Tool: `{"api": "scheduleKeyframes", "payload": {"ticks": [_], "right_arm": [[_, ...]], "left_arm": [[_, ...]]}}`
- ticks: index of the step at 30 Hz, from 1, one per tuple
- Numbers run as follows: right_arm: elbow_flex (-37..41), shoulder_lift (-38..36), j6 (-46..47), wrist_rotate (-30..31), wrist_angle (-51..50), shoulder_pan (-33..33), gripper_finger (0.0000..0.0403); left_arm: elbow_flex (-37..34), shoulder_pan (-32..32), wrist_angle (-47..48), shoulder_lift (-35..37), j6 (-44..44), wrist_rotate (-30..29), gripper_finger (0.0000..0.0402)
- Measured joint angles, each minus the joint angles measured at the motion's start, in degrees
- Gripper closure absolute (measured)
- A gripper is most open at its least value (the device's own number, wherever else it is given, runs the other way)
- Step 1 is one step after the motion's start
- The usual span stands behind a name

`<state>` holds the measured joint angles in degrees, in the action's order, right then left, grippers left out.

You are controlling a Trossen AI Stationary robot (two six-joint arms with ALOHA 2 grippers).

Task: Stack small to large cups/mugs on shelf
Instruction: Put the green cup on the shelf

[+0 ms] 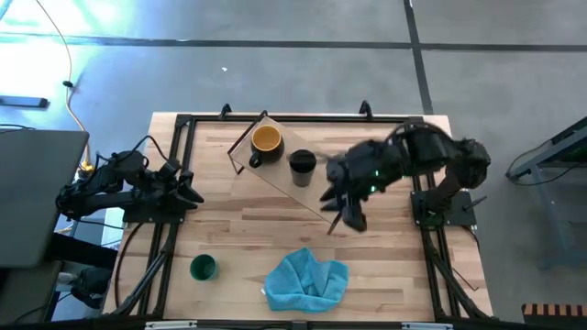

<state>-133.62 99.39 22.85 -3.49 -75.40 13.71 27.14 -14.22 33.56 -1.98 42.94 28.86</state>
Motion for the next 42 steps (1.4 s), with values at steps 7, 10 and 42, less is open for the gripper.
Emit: {"api": "scheduleKeyframes", "payload": {"ticks": [7,10,42], "right_arm": [[4.2,0.0,-1.8,0.2,8.9,4.3,0.0295],[5.1,0.1,-0.5,0.2,8.7,5.1,0.0295],[5.2,9.3,-3.9,1.7,8.9,3.2,0.0295]], "left_arm": [[0.0,0.0,0.4,0.0,2.6,4.4,0.0236],[0.0,0.0,1.5,0.0,4.1,6.1,0.0236],[-0.1,0.0,23.9,0.0,8.5,17.7,0.0236]]}}
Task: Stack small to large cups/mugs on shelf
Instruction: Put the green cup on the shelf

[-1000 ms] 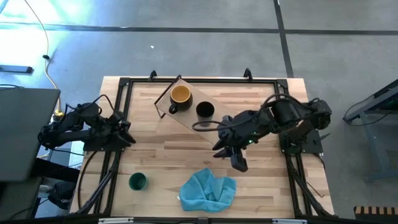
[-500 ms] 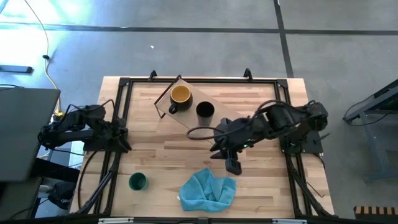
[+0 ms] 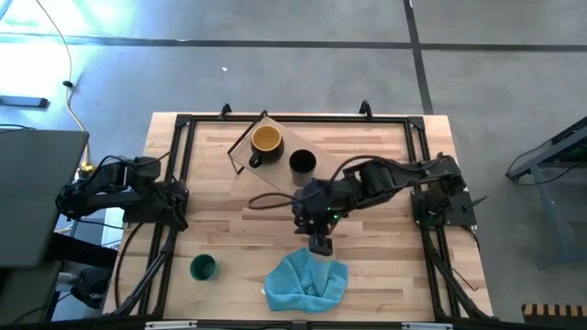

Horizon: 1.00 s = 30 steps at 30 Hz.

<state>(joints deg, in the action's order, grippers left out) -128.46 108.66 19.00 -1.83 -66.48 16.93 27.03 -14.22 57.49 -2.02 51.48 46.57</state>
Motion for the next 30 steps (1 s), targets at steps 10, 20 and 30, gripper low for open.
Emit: {"api": "scheduleKeyframes", "payload": {"ticks": [10,20,30], "right_arm": [[0.0,0.0,-2.6,0.7,-0.1,-2.5,0.0295],[0.0,0.0,-4.1,0.5,-1.1,-4.0,0.0295],[0.0,0.0,-6.2,-0.3,-1.2,-5.4,0.0295]], "left_arm": [[0.0,0.0,0.5,-2.6,-4.8,0.8,0.0254],[0.0,0.0,-9.6,-7.0,-6.3,3.0,0.0351],[0.1,0.0,-29.2,-12.9,-6.2,3.9,0.0359]]}}
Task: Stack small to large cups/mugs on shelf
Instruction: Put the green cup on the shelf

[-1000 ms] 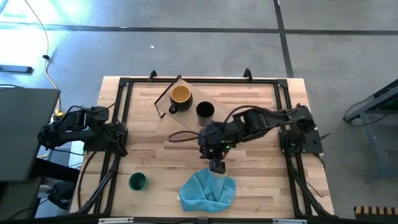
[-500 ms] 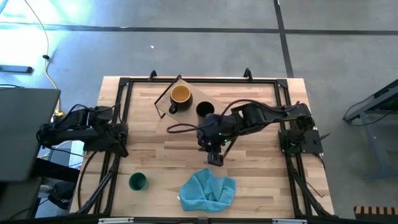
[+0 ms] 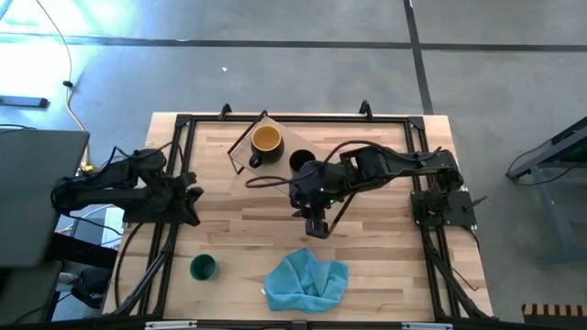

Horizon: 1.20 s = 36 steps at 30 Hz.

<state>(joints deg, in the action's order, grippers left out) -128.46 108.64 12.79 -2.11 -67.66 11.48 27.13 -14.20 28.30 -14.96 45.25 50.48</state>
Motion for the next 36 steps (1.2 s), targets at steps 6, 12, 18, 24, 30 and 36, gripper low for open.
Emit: {"api": "scheduleKeyframes", "payload": {"ticks": [6,12,18,24,30,36], "right_arm": [[0.0,0.0,-1.1,-1.2,0.0,-1.8,0.0295],[0.0,0.0,-1.5,-2.9,-0.1,-2.9,0.0295],[0.0,0.0,-3.4,-2.9,-1.9,-2.9,0.0295],[0.0,0.0,-3.4,-2.9,-3.5,-2.9,0.0295],[0.0,0.0,-4.1,-2.9,-3.7,-2.9,0.0295],[0.0,0.0,-4.0,-2.9,-3.7,-3.6,0.0295]], "left_arm": [[6.0,0.0,-12.3,-5.7,-3.7,-1.0,0.036],[17.2,0.0,-11.5,-10.2,-14.6,-4.4,0.036],[27.5,0.0,-1.9,-13.0,-25.3,-7.4,0.036],[33.1,0.0,5.8,-16.2,-30.5,-9.2,0.036],[37.3,0.0,5.8,-20.3,-35.8,-9.2,0.036],[45.9,0.0,5.9,-25.4,-43.5,-9.2,0.036]]}}
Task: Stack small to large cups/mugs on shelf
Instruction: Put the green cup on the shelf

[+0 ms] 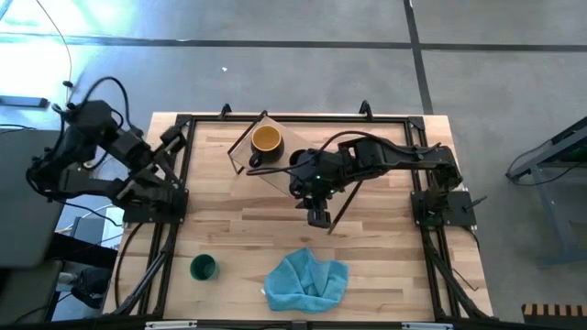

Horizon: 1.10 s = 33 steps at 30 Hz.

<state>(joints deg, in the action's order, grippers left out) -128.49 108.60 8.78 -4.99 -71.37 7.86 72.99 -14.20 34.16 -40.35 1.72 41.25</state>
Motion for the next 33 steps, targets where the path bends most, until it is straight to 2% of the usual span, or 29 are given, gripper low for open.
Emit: {"api": "scheduleKeyframes", "payload": {"ticks": [5,9,17,24,28,33], "right_arm": [[0.0,0.0,-1.7,0.1,3.3,-0.3,0.0295],[0.0,0.4,-8.3,0.2,8.8,0.3,0.0295],[-0.1,4.8,-18.4,0.4,15.8,1.3,0.0295],[0.0,7.8,-18.1,0.2,16.3,0.2,0.0295],[0.0,7.9,-18.3,0.0,16.8,-1.3,0.0295],[0.0,7.8,-18.3,0.0,16.9,-3.3,0.0295]], "left_arm": [[8.5,0.0,2.9,-4.5,-4.8,0.0,0.036],[14.7,0.0,7.9,-6.9,-8.7,-1.2,0.036],[23.5,0.0,20.4,-8.2,-13.9,-9.6,0.036],[25.6,0.0,38.6,-8.2,-11.7,-15.6,0.036],[25.6,0.0,45.9,-9.9,-9.0,-15.2,0.036],[25.6,0.0,50.5,-12.4,-9.0,-12.7,0.036]]}}
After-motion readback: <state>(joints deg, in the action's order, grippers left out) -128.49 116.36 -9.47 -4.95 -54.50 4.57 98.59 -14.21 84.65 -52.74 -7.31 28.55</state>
